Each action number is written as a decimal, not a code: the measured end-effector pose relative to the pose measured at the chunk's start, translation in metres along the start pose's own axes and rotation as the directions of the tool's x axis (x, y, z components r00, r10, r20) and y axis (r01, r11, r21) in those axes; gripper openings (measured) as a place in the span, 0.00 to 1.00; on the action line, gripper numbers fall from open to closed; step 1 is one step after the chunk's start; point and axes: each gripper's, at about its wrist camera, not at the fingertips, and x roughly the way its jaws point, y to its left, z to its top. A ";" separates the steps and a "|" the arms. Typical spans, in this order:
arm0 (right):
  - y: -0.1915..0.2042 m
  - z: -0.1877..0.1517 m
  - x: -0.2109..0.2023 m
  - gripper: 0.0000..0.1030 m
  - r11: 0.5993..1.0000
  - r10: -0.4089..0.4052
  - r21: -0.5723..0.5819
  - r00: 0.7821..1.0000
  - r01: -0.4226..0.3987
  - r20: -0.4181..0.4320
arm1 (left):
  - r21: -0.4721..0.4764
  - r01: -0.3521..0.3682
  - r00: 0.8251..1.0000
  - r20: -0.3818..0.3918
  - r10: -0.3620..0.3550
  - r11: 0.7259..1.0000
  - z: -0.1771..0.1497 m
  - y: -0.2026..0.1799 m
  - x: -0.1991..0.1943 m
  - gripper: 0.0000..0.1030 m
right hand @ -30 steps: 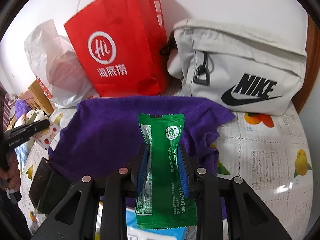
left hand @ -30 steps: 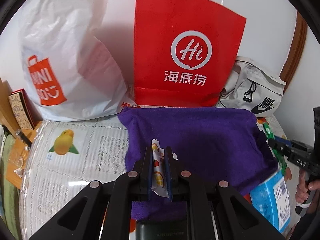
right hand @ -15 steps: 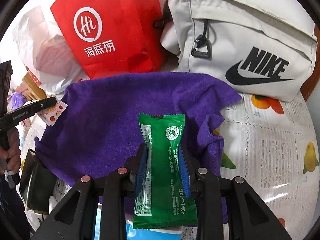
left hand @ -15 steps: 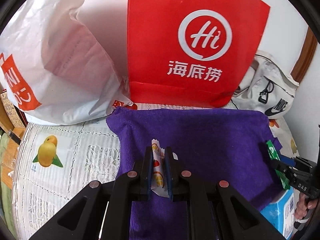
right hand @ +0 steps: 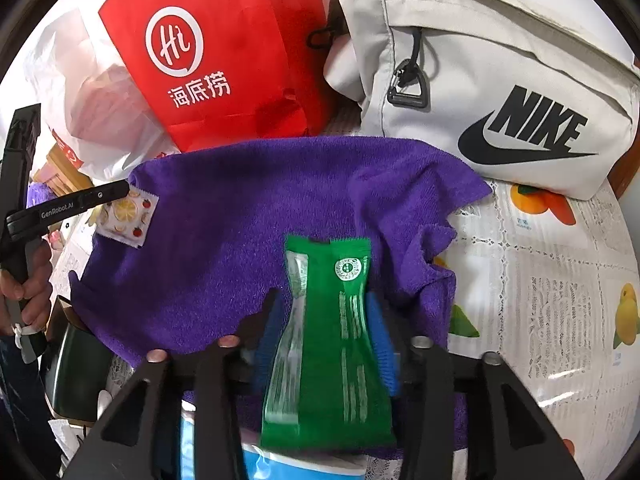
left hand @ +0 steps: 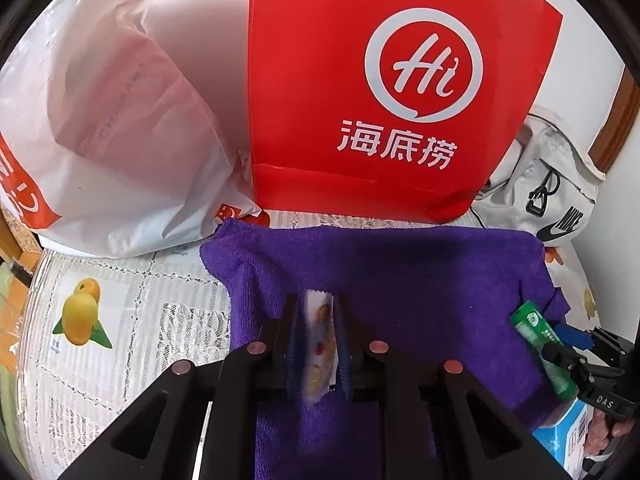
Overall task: Organize soft objects
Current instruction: 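Release the orange-slice packet onto the towel while right tool releases green packet there, then grasp the white sponge block with left tool while right tool grasps black strap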
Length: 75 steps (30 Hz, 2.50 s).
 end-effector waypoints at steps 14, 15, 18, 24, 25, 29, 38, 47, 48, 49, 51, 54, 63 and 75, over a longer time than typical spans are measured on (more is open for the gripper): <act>0.018 -0.015 -0.050 0.59 1.000 -0.007 0.015 0.995 0.005 0.097 | 0.016 -0.063 0.997 0.052 0.063 0.998 -0.016 0.009 -0.057 0.42; 0.021 -0.018 -0.055 0.59 1.000 -0.008 0.015 0.995 0.006 0.099 | 0.021 -0.065 0.996 0.062 0.063 0.998 -0.021 0.009 -0.066 0.42; 0.034 -0.032 -0.074 0.59 1.000 -0.004 0.005 0.994 0.004 0.107 | 0.028 -0.065 0.995 0.081 0.062 0.998 -0.038 0.010 -0.093 0.42; 0.059 -0.068 -0.112 0.59 1.000 0.029 0.008 0.992 -0.030 0.121 | 0.018 -0.036 0.996 0.088 0.035 0.999 -0.074 0.012 -0.137 0.44; 0.064 -0.077 -0.118 0.59 0.999 0.040 0.010 0.992 -0.041 0.122 | 0.019 -0.036 0.995 0.089 0.034 0.999 -0.080 0.013 -0.142 0.44; 0.085 -0.101 -0.132 0.60 0.997 0.080 -0.004 0.989 -0.080 0.126 | 0.024 -0.038 0.996 0.083 0.036 0.999 -0.109 0.014 -0.164 0.44; 0.126 -0.152 -0.148 0.59 0.990 0.123 -0.075 0.987 -0.116 0.106 | 0.041 0.015 0.999 0.034 -0.017 0.999 -0.176 0.018 -0.176 0.53; 0.137 -0.186 -0.150 0.59 0.992 0.120 -0.059 0.988 -0.115 0.098 | 0.133 0.079 0.996 -0.041 -0.074 0.988 -0.229 0.008 -0.166 0.70; 0.138 -0.188 -0.149 0.59 0.992 0.117 -0.061 0.988 -0.112 0.096 | 0.149 0.079 0.996 -0.046 -0.073 0.986 -0.235 0.005 -0.164 0.70; 0.140 -0.191 -0.148 0.59 0.992 0.112 -0.064 0.990 -0.107 0.088 | 0.159 0.083 0.996 -0.049 -0.076 0.984 -0.238 0.004 -0.162 0.70; 0.144 -0.195 -0.146 0.59 0.992 0.106 -0.078 0.991 -0.100 0.079 | 0.174 0.099 0.994 -0.061 -0.089 0.980 -0.244 0.003 -0.159 0.70; 0.146 -0.203 -0.143 0.59 0.993 0.088 -0.085 0.994 -0.082 0.069 | 0.206 0.132 0.990 -0.072 -0.119 0.970 -0.251 0.002 -0.157 0.74; 0.144 -0.216 -0.138 0.59 0.995 0.082 -0.052 0.995 -0.079 0.050 | 0.292 0.166 0.985 -0.090 -0.146 0.942 -0.258 -0.006 -0.138 0.79; 0.163 -0.221 -0.114 0.21 0.989 0.105 -0.106 0.994 -0.107 -0.022 | 0.259 0.188 0.982 -0.056 -0.179 0.947 -0.266 -0.001 -0.145 0.63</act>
